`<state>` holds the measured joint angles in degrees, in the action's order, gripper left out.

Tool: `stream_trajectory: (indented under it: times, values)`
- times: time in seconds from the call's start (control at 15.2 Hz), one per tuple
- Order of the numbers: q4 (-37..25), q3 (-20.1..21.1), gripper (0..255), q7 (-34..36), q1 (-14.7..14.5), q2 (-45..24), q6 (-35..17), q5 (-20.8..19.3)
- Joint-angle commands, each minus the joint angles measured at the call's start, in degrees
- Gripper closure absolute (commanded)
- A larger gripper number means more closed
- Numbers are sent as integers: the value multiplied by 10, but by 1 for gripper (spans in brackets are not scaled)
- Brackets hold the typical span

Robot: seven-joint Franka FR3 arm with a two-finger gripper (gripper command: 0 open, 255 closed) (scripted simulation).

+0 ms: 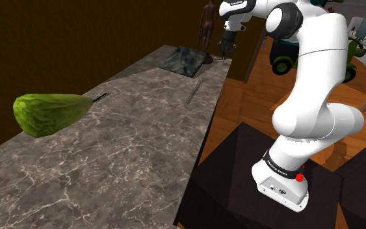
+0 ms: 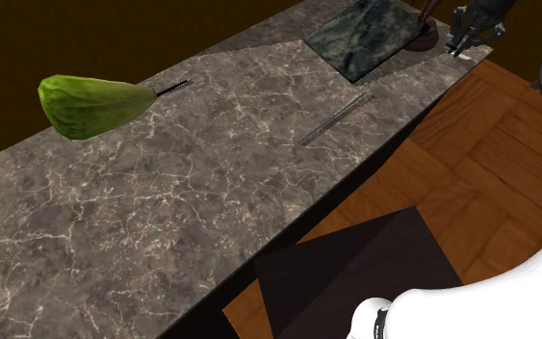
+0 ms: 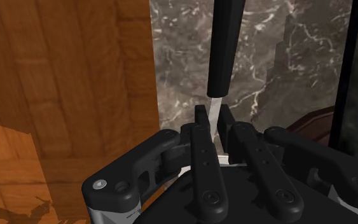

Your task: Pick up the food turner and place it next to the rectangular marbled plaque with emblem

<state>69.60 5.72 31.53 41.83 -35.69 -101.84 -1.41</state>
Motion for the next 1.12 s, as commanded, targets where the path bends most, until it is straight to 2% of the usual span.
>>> stream_trajectory:
  times: [0.0, 0.59, 1.06]
  values:
    - [9, 0, 255, 0, 0, -4, -13, 0]
    - [55, -1, 255, -1, 1, -19, -74, -2]
    - [55, -1, 255, -1, 1, -19, -74, -2]
